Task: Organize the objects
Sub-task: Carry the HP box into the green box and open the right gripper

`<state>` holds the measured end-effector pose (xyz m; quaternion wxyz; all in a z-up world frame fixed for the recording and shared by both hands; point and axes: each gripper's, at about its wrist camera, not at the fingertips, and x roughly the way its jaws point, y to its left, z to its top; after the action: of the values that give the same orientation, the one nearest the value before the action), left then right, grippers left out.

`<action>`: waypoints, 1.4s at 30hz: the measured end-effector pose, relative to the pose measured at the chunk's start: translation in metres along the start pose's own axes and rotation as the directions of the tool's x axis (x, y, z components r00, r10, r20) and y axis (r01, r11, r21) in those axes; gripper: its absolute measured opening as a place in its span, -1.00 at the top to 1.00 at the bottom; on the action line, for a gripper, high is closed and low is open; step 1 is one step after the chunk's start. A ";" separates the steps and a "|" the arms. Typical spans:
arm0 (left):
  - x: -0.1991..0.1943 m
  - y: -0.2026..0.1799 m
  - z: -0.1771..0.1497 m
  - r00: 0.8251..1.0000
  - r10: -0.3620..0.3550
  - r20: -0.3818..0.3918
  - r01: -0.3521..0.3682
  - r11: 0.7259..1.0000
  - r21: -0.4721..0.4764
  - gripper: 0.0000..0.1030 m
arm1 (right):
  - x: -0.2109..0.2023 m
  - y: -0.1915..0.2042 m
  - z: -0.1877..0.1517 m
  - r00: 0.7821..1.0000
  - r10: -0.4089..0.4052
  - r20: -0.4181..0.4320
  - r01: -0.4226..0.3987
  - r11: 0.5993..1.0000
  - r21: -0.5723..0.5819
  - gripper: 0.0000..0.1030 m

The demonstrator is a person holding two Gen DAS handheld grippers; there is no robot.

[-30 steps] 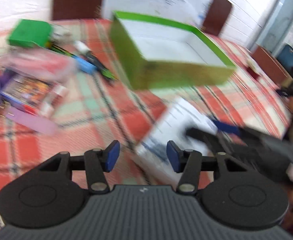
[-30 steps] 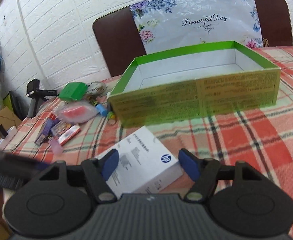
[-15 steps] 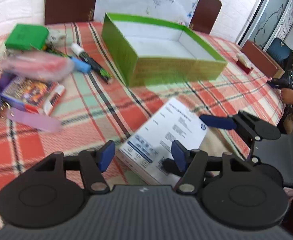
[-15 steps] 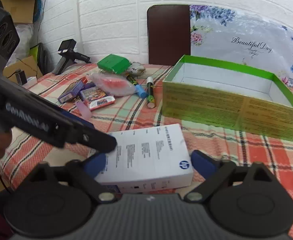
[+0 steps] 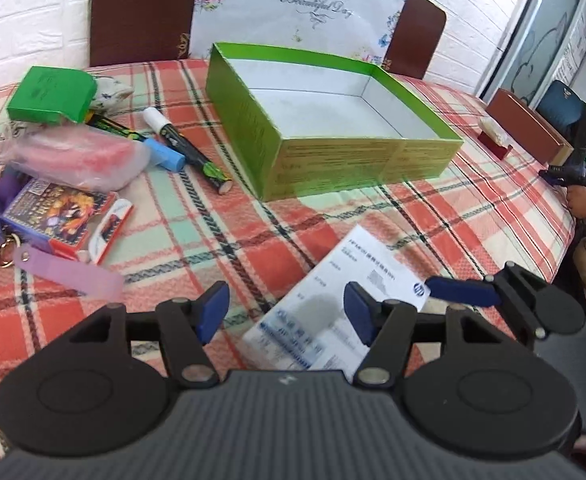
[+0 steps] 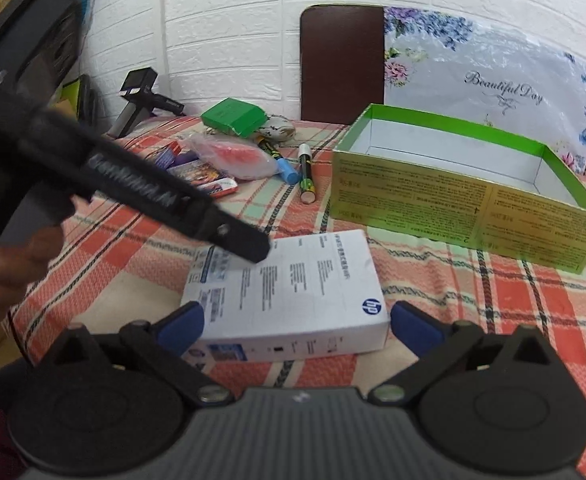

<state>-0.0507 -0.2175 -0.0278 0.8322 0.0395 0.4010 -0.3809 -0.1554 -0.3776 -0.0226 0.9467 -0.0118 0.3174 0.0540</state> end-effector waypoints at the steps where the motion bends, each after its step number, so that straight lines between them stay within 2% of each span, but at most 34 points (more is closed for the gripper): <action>1: 0.002 -0.001 -0.001 1.000 -0.008 -0.010 0.008 1.000 0.000 -0.23 | 0.001 0.001 0.000 1.000 0.010 -0.001 -0.010 1.000 -0.004 -1.00; 5: 0.002 -0.003 -0.007 1.000 0.001 -0.019 0.000 1.000 0.015 -0.26 | 0.004 -0.005 0.003 1.000 0.017 0.000 -0.017 1.000 0.015 -1.00; 14: -0.021 0.021 -0.012 0.996 0.057 -0.076 -0.063 0.995 -0.074 -0.27 | -0.006 -0.021 0.006 1.000 0.005 0.026 -0.006 0.999 0.032 -1.00; 17: -0.018 0.011 -0.018 0.994 0.038 -0.099 -0.043 0.998 -0.053 -0.27 | 0.001 -0.025 0.006 1.000 0.008 -0.003 -0.008 0.999 0.044 -0.99; 20: -0.013 0.002 -0.022 0.994 0.019 -0.105 -0.022 0.999 -0.031 -0.25 | 0.006 -0.026 0.003 0.998 0.057 -0.007 -0.056 0.995 0.081 -0.99; 22: -0.013 0.000 -0.023 0.995 0.042 -0.086 -0.044 0.999 -0.016 -0.24 | 0.008 -0.026 0.001 0.998 0.067 -0.009 -0.066 0.993 0.099 -0.99; 25: -0.013 0.003 -0.022 0.996 0.008 -0.084 -0.011 0.999 -0.040 -0.09 | 0.010 -0.025 -0.001 0.991 0.131 -0.026 -0.127 0.983 0.136 -0.97; 28: -0.013 0.004 -0.022 0.996 0.000 -0.088 -0.005 0.998 -0.058 -0.07 | 0.009 -0.012 -0.003 0.994 0.106 -0.022 -0.104 0.992 0.077 -1.00; 32: -0.013 0.002 -0.022 0.998 0.012 -0.067 -0.015 0.999 -0.048 0.00 | 0.013 -0.016 -0.003 0.993 0.113 -0.020 -0.111 0.988 0.104 -1.00; 35: -0.015 -0.002 -0.018 0.999 0.035 -0.039 -0.036 0.999 -0.029 0.05 | 0.013 -0.014 -0.002 0.998 0.065 0.016 -0.067 0.990 0.128 -0.86; 38: -0.023 -0.009 -0.002 0.999 0.034 0.024 -0.034 0.999 0.008 0.08 | 0.007 -0.017 0.009 0.998 -0.008 0.069 0.000 0.992 0.124 -0.66; 42: -0.034 -0.024 0.036 0.988 0.039 0.151 -0.048 0.997 0.059 0.08 | 0.001 -0.028 0.030 0.989 -0.062 0.134 0.048 0.994 0.102 -0.66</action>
<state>-0.0570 -0.2271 0.0261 0.8665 0.0454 0.3244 -0.3766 -0.1335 -0.4036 0.0010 0.9668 0.0297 0.2536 0.0127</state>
